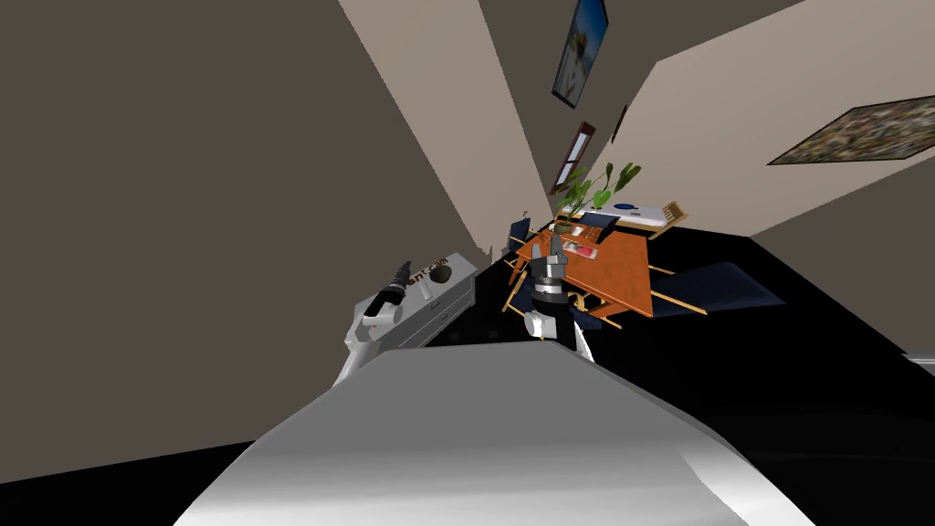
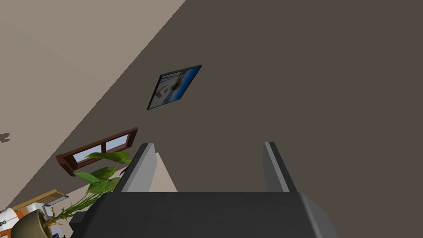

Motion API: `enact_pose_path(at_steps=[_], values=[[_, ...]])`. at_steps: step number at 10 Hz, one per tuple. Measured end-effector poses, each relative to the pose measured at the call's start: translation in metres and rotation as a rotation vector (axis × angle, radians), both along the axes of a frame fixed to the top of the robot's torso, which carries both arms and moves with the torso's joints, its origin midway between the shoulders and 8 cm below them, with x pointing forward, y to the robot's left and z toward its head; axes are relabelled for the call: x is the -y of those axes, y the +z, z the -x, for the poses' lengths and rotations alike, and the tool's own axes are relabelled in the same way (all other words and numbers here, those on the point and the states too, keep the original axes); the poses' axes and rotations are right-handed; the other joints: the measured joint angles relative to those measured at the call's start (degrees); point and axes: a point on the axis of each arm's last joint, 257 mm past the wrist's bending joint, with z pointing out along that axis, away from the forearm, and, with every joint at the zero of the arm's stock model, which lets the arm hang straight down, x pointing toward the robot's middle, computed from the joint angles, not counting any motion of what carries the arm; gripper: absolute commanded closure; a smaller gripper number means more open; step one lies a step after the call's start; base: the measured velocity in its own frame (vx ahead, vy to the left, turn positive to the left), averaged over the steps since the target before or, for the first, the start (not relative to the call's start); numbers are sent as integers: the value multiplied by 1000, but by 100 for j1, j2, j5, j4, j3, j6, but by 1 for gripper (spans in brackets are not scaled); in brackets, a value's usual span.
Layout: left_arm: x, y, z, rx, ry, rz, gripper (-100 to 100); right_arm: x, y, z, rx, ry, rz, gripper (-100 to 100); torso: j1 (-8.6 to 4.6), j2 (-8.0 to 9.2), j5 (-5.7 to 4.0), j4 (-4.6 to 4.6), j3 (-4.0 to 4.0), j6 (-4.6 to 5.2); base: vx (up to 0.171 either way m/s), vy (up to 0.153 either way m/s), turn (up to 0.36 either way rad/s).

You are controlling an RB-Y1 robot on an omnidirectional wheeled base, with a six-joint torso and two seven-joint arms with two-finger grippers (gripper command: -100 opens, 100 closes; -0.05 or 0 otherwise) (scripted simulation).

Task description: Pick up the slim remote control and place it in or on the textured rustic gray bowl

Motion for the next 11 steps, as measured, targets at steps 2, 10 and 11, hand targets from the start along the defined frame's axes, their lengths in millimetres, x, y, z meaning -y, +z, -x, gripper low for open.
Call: enact_pose_path(at_steps=[2,10,11], values=[[-10,-17,-1,-70,13,-12,-100,0,0,0,0,0,0,0,0,-2,0,0,-1,-1,-8,24,-113],[-46,-79,0,-305,57,-31,-100,0,0,0,0,0,0,0,-1,-6,-1,-1,-3,-2,-3,15,-97],[-52,-87,1,-341,63,-33,-100,0,0,0,0,0,0,0,0,-6,-1,-1,-3,1,-3,22,-96]])
